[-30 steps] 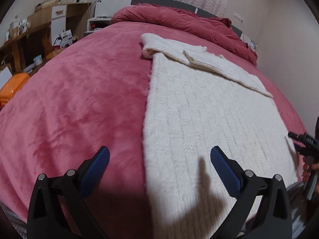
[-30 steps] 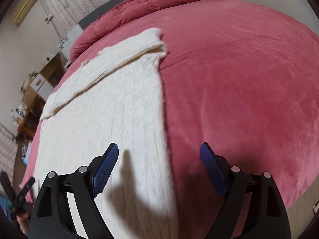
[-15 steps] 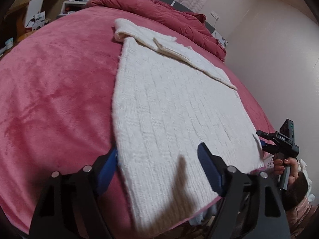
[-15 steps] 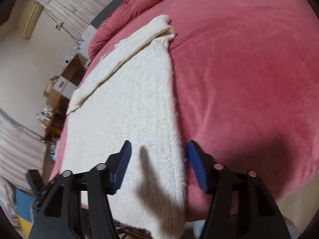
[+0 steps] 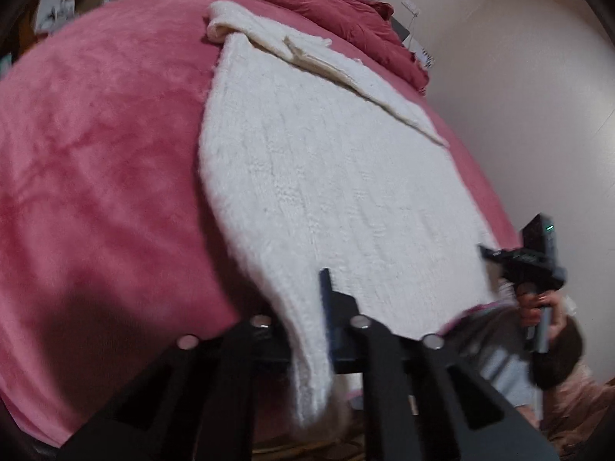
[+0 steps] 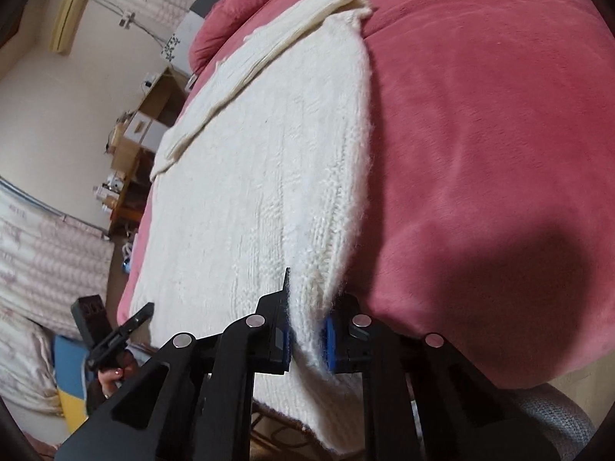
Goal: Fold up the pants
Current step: 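Grasp the sweater hem with both grippers, then lift the hem with both grippers and fold it toward the collar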
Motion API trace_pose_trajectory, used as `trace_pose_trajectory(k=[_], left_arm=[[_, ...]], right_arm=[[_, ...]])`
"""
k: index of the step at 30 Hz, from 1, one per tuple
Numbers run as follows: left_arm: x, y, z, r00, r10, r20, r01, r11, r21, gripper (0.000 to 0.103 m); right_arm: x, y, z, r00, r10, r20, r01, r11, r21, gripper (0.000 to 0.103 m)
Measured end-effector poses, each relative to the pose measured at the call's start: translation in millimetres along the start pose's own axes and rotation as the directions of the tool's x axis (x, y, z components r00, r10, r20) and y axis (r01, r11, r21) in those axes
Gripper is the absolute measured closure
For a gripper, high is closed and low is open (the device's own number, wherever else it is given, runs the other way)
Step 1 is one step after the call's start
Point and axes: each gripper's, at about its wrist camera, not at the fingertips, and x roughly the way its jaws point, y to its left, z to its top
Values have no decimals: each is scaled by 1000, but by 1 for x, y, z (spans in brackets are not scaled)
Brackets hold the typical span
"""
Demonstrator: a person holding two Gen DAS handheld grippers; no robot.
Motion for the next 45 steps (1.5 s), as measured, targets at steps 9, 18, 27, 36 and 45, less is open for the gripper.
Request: trace_pose_trajectory(k=[9, 18, 27, 36, 45], left_arm=[[-44, -30, -9, 999, -14, 33, 10, 993, 118, 97], [-67, -37, -24, 998, -61, 31, 56, 990, 132, 97], [-27, -27, -17, 1000, -16, 3, 16, 990, 143, 68], [-7, -9, -19, 996, -28, -90, 32, 998, 46, 97], [-71, -43, -22, 988, -152, 6, 149, 979, 136, 98]], right_arm=[[-38, 3, -8, 993, 91, 76, -91, 996, -4, 95], [-58, 9, -27, 995, 80, 62, -77, 996, -50, 96], [-36, 1, -19, 999, -27, 32, 27, 1000, -5, 92], [-21, 5, -36, 994, -56, -93, 53, 998, -35, 87], [-54, 28, -48, 997, 74, -38, -78, 990, -121, 97]])
